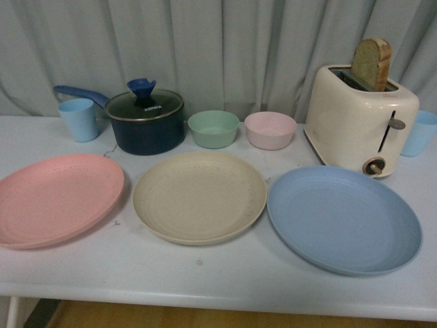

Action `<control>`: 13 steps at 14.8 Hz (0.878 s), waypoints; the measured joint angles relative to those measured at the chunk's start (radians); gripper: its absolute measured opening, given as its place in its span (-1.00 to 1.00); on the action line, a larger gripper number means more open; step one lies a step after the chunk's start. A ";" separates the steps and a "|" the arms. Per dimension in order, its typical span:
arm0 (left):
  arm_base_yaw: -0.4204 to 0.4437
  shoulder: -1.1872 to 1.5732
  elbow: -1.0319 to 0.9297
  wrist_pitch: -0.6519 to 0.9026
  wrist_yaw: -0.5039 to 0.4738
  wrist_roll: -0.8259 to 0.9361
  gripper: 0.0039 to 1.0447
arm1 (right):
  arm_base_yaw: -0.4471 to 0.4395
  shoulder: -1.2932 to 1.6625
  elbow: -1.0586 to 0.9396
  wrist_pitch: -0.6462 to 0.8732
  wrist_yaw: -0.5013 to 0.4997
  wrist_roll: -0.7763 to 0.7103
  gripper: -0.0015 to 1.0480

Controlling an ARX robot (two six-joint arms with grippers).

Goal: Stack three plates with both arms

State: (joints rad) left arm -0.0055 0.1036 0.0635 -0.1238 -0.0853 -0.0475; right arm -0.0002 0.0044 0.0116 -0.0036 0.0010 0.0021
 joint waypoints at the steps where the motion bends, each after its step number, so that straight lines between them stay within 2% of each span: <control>1: 0.097 0.150 0.031 0.107 0.048 -0.001 0.88 | 0.000 0.000 0.000 0.001 -0.001 0.000 0.87; 3: 0.291 0.467 0.107 0.422 0.214 0.000 0.88 | 0.000 0.000 0.000 0.000 0.000 0.000 0.87; 5: 0.302 0.900 0.277 0.713 0.267 0.026 0.88 | 0.000 0.000 0.000 0.000 0.000 0.000 0.87; 6: 0.286 1.105 0.393 0.766 0.283 0.035 0.88 | 0.000 0.000 0.000 0.000 0.000 0.000 0.87; 7: 0.275 1.214 0.462 0.770 0.262 0.047 0.88 | 0.000 0.000 0.000 0.000 0.000 0.000 0.87; 9: 0.267 1.571 0.724 0.680 0.249 0.081 0.88 | 0.000 0.000 0.000 0.000 0.000 0.000 0.87; 11: 0.283 1.942 1.018 0.581 0.187 0.089 0.88 | 0.000 0.000 0.000 0.000 0.000 0.000 0.87; 13: 0.299 2.076 1.117 0.554 0.150 0.081 0.88 | 0.000 0.000 0.000 0.000 0.000 0.000 0.87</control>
State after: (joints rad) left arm 0.2932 2.1792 1.1805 0.4301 0.0647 0.0334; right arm -0.0002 0.0044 0.0116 -0.0032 0.0006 0.0021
